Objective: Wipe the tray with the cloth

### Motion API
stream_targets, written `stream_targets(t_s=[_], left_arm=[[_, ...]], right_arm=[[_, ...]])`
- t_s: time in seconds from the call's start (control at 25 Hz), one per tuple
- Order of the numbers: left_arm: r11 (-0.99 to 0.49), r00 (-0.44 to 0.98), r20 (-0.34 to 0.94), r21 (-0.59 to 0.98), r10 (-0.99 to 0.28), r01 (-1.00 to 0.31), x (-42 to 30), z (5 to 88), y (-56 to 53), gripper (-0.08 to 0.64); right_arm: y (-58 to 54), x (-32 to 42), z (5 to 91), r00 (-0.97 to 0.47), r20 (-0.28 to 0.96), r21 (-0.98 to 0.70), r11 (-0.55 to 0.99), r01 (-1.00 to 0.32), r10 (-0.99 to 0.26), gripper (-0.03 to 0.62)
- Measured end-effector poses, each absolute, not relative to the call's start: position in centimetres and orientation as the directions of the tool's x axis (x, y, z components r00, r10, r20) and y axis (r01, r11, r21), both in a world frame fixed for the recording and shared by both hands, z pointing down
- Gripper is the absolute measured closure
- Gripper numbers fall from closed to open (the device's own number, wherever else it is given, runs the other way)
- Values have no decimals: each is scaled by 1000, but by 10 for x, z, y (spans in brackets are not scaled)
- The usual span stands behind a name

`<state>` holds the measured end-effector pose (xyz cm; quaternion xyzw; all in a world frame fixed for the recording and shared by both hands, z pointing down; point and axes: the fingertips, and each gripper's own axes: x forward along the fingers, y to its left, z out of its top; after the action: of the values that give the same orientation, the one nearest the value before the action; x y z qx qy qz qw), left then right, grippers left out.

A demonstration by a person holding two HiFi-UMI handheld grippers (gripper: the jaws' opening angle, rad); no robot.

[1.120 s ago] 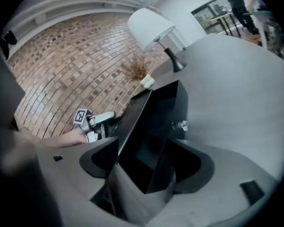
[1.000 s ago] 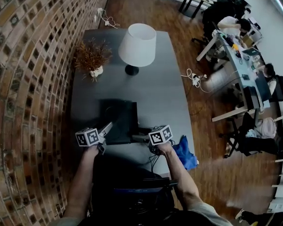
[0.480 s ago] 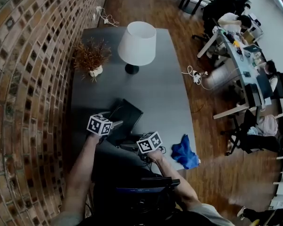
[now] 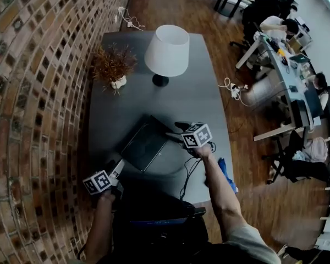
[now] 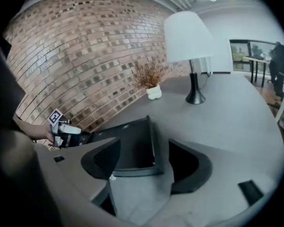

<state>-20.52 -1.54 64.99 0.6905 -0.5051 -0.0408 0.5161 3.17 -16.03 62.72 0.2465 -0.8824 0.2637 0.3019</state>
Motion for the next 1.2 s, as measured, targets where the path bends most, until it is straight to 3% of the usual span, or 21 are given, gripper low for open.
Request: stream_targets(t_s=[0.16, 0.32, 0.44, 0.68, 0.88, 1.2], left_arm=[[28, 567, 453, 797, -688, -603, -161, 666, -6, 230], [-21, 575, 447, 777, -685, -629, -150, 662, -41, 206], [-37, 572, 440, 770, -692, -637, -155, 660, -85, 192], [-142, 614, 448, 722, -650, -677, -148, 657, -164, 184], [-195, 653, 418, 729, -632, -656, -149, 648, -161, 192], [-204, 626, 395, 714, -672, -670, -143, 643, -154, 201]], right_arm=[[-150, 9, 669, -706, 701, -416, 751, -513, -94, 271], [-138, 17, 669, -717, 692, -458, 717, -525, -83, 275], [-125, 32, 664, -721, 683, -476, 675, -563, -119, 275], [-119, 45, 659, -744, 594, -551, 520, -653, -305, 275], [-128, 49, 655, -745, 538, -580, 468, -667, -395, 275], [-139, 49, 657, -702, 586, -521, 475, -709, -405, 275]])
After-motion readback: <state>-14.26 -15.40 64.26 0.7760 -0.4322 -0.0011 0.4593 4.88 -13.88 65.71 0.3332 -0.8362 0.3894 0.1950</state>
